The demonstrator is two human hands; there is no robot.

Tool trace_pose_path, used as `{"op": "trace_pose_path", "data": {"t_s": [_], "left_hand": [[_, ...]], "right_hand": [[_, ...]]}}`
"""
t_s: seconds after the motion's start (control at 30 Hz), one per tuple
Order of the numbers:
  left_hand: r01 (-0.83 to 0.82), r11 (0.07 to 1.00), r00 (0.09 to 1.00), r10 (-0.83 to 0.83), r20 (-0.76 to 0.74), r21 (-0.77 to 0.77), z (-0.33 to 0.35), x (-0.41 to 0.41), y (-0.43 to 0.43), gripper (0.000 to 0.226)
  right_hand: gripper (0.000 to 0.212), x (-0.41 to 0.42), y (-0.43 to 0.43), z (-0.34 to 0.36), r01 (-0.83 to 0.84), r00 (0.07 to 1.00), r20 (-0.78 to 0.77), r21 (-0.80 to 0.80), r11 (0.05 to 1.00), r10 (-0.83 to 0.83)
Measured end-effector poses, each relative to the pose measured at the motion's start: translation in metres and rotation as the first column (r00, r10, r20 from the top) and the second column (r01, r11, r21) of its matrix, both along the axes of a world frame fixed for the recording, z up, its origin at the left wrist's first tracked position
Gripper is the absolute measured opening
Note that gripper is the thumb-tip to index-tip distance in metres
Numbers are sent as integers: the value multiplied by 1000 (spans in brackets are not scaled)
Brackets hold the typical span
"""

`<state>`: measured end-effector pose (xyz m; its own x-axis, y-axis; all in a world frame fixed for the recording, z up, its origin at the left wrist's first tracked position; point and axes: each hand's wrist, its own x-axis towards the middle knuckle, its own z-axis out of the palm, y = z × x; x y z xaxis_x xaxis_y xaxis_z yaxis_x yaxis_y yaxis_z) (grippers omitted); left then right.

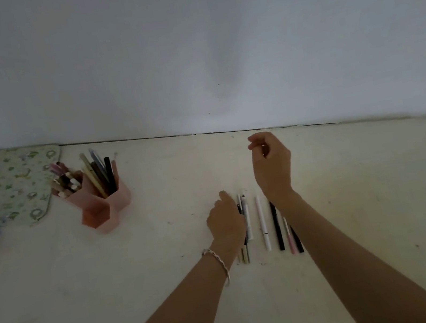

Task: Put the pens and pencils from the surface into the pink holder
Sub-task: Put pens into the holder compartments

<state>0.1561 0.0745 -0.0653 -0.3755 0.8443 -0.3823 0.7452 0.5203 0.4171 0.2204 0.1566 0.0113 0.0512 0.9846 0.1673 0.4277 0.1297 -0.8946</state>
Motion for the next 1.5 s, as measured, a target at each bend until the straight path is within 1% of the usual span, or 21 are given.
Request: {"op": "trace_pose_path", "data": {"t_s": [0.17,0.27,0.33,0.4,0.5,0.57,0.67,0.73,0.77,0.83,0.93,1.0,1.07,1.1,1.13,1.2,1.3,1.37,1.4,1.43,1.5], "left_hand": [[76,997,974,-67,-218,32,1,-19,8,46],[41,998,966,-25,-256,55,10,-60,12,52],[-26,988,978,57,-201,154,21,-82,15,44],[-84,966,984,118,-130,243,32,-95,19,37],[-124,941,988,145,-45,314,44,-100,22,40],[-124,933,990,139,-20,338,46,-101,19,48],[-120,931,992,123,15,346,45,-104,13,71],[-105,929,994,102,26,354,43,-106,9,75],[-96,922,995,90,35,375,43,-108,6,73],[-81,880,997,70,40,468,52,-116,2,68],[-159,737,985,159,61,656,86,-147,-3,63],[-235,619,958,276,73,750,113,-178,-6,58],[-251,527,933,355,58,812,128,-209,-14,53],[-239,523,929,370,34,818,130,-221,-18,52],[-216,543,928,372,-3,811,129,-231,-23,52],[-149,617,933,347,-97,773,119,-243,-29,51],[-35,736,923,283,-261,676,95,-248,-33,43],[114,780,821,275,-500,615,81,-251,-34,27],[148,777,769,298,-565,611,76,-254,-35,21],[145,764,744,335,-578,629,76,-256,-37,21],[97,732,744,396,-537,674,83,-261,-42,30]], "right_hand": [[26,5,-2,-6,-76,993,87,-43,996,79],[21,8,-3,-12,-177,938,273,-153,972,213],[16,8,-6,-20,-241,812,466,-281,929,352],[13,3,-14,-30,-260,643,598,-418,871,479],[30,-1,-26,-46,-236,437,713,-497,835,548],[38,-2,-33,-55,-232,363,757,-491,840,543],[41,-5,-41,-62,-235,324,787,-470,851,525],[40,-8,-43,-65,-225,364,768,-477,849,528],[40,-11,-43,-65,-217,422,733,-490,844,534],[40,-21,-41,-59,-213,613,607,-489,846,506],[27,-45,-31,-29,-237,835,388,-387,891,390],[17,-62,-24,-3,-255,936,150,-336,906,320],[11,-79,-21,14,-256,966,-46,-254,933,252],[8,-87,-21,20,-239,969,-104,-207,949,222],[7,-95,-23,24,-231,966,-154,-163,959,206],[17,-109,-28,28,-231,952,-228,-106,967,202],[18,-124,-37,30,-239,940,-265,-61,969,215],[15,-131,-42,28,-247,939,-257,-43,968,229],[13,-135,-45,27,-254,938,-254,-36,966,237],[12,-139,-48,28,-264,934,-255,-30,964,248],[10,-152,-54,29,-286,926,-262,-16,958,272]]}}
